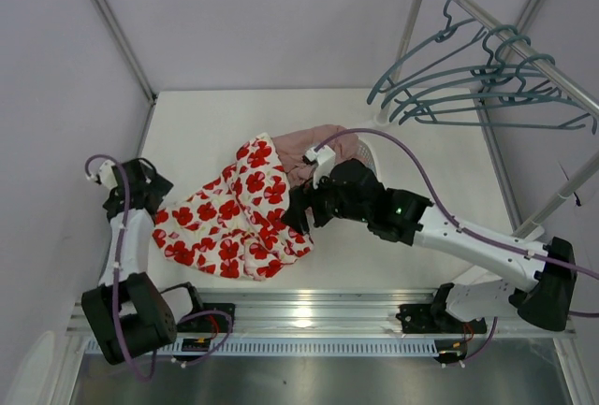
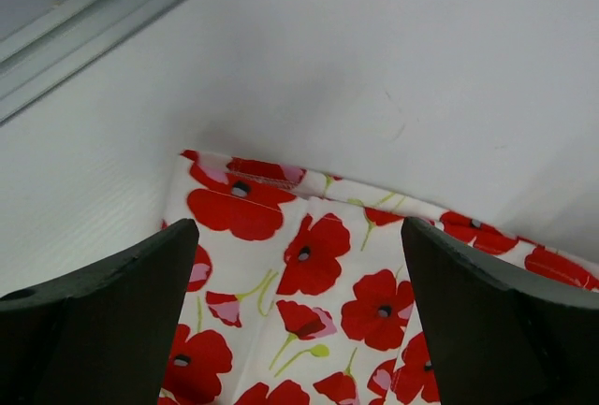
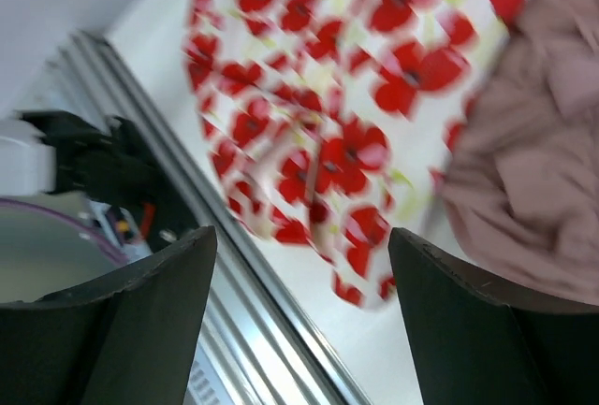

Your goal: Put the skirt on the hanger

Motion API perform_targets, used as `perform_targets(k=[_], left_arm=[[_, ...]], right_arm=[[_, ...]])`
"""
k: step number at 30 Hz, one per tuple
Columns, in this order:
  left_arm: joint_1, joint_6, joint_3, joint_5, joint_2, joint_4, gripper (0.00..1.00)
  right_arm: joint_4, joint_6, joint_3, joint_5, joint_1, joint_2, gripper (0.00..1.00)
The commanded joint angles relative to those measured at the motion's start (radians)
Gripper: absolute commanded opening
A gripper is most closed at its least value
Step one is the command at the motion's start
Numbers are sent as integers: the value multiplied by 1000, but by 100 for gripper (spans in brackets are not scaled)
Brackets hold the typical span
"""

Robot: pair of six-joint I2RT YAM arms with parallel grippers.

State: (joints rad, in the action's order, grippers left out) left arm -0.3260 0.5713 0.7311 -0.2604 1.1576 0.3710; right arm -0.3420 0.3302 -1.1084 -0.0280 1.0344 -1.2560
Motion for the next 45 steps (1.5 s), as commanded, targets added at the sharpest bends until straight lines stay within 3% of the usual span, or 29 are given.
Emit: perform_targets(k=[1,5,10,13,24,34,37,40,41,43,44,45], left_arm=[[-100,84,-28,-1,-100,32,95],[-220,88,-45,42,-107,68,93],[-234,76,-91,59,-121,71,91],[-234,67,-104,95,-131,56,90],[-220,52,-159,187,-44,-75,83],[-173,84,-118,87,115,-90,70],[-173,113,-125,70,152,-128,59],[-173,111,-107,88,184,-185,42],[-173,105,-98,96,197,-199,31],[-173,82,-42,127,249,-227,29],[-171,72,-29,150,267,-236,20],[-173,65,5,188,287,-250,18]], right_arm=[[133,-19,-70,-91,39,-60,81],[178,88,-171,-107,62,-253,76],[156,184,-290,-101,75,-508,67],[176,201,-323,-81,95,-581,66],[248,271,-363,-59,112,-718,66],[230,254,-458,-26,90,-770,66],[192,256,-498,-26,67,-789,65],[190,251,-495,3,55,-790,65],[193,253,-495,10,52,-796,65],[201,250,-499,28,40,-801,65],[210,248,-502,28,36,-809,65],[212,241,-517,28,32,-816,65]])
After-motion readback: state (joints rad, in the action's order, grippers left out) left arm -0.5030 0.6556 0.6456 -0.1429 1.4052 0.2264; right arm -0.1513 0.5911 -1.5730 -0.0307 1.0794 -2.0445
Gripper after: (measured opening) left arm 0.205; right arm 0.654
